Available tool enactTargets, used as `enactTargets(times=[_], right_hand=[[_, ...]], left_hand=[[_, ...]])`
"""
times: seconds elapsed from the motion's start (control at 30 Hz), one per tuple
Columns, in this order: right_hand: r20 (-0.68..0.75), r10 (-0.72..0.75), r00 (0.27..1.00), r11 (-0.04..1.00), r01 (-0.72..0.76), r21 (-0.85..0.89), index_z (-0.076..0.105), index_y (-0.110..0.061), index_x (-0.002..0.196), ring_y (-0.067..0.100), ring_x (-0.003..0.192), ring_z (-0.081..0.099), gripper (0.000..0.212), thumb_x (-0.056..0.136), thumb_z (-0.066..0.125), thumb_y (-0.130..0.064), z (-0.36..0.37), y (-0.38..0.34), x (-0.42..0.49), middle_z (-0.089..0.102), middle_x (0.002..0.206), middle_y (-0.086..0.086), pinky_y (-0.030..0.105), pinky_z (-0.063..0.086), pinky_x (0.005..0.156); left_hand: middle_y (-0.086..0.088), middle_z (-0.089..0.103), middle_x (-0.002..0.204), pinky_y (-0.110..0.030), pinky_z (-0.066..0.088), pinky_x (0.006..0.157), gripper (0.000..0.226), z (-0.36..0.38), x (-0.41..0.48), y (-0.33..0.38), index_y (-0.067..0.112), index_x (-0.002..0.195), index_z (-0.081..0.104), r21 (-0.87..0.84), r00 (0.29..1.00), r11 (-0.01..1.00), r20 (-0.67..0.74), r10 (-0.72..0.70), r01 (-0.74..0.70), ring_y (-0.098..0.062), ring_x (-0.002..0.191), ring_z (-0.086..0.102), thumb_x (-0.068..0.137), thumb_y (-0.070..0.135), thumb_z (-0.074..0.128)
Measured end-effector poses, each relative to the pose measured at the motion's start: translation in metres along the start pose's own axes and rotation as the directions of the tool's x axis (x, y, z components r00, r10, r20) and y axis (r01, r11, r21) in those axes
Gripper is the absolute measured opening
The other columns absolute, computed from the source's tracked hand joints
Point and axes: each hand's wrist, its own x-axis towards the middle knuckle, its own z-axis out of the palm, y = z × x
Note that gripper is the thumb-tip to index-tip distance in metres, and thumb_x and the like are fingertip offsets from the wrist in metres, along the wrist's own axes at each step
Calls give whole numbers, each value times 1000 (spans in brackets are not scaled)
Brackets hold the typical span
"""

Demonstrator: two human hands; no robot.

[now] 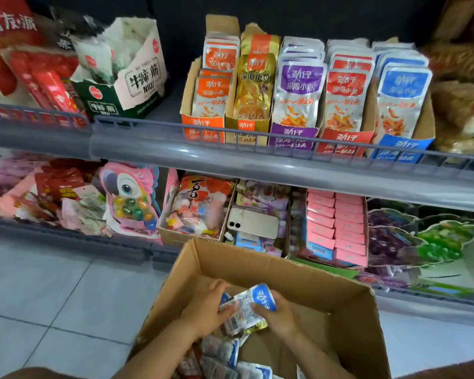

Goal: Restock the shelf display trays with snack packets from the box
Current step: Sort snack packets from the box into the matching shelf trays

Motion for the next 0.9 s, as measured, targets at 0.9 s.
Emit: enactTargets(times=[0.9], right_hand=[[-44, -477, 878, 874, 479, 81, 64, -14, 102, 21, 92, 70, 14, 89, 61, -10, -45, -243, -108, 73, 100, 5, 33, 53, 81]], left_hand=[[2, 27, 153, -42, 26, 112, 58, -158, -105, 153, 28, 148, 18, -761, 944, 595, -329, -12, -257, -21, 138, 31, 97, 46, 38]])
